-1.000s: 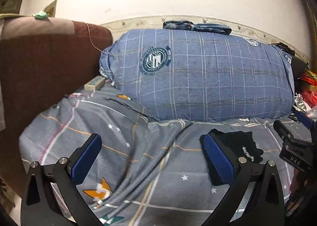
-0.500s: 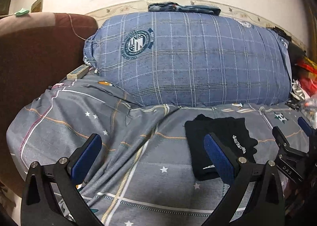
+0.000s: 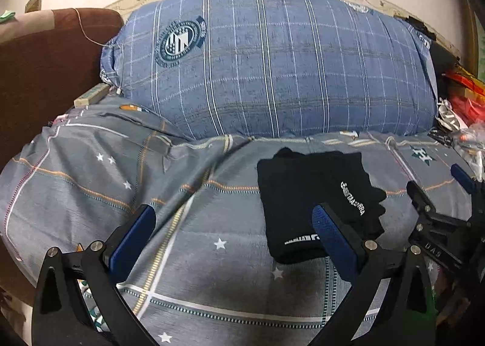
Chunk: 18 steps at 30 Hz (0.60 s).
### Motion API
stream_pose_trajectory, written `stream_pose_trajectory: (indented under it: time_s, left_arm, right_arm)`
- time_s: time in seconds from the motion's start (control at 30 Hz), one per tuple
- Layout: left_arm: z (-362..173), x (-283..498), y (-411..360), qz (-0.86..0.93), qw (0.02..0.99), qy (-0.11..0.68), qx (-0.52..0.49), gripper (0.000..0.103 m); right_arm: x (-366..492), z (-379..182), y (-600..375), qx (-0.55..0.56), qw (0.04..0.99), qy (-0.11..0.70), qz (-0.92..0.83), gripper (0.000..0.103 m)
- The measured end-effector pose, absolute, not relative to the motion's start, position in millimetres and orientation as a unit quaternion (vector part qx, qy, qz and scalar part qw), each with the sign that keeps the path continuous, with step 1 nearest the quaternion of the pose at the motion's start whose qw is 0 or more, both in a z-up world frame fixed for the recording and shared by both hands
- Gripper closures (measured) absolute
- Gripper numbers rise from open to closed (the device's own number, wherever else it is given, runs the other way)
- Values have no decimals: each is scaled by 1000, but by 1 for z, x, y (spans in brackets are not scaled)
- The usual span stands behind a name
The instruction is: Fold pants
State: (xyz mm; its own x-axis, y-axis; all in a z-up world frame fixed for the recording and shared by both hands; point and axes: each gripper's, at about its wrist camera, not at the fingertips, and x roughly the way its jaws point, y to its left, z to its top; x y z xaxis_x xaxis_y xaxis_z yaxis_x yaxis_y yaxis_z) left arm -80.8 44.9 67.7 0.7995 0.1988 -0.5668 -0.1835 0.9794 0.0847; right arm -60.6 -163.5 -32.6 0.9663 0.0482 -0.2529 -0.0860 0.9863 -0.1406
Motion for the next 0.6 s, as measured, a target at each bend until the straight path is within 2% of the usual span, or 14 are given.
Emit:
stream_pose_trajectory:
  time_s: [0.6]
  left_arm:
    - [59,-74,35,92,945,312,22,0]
  right_arm:
    - [-48,-35,-175,-66,984,164,15,0]
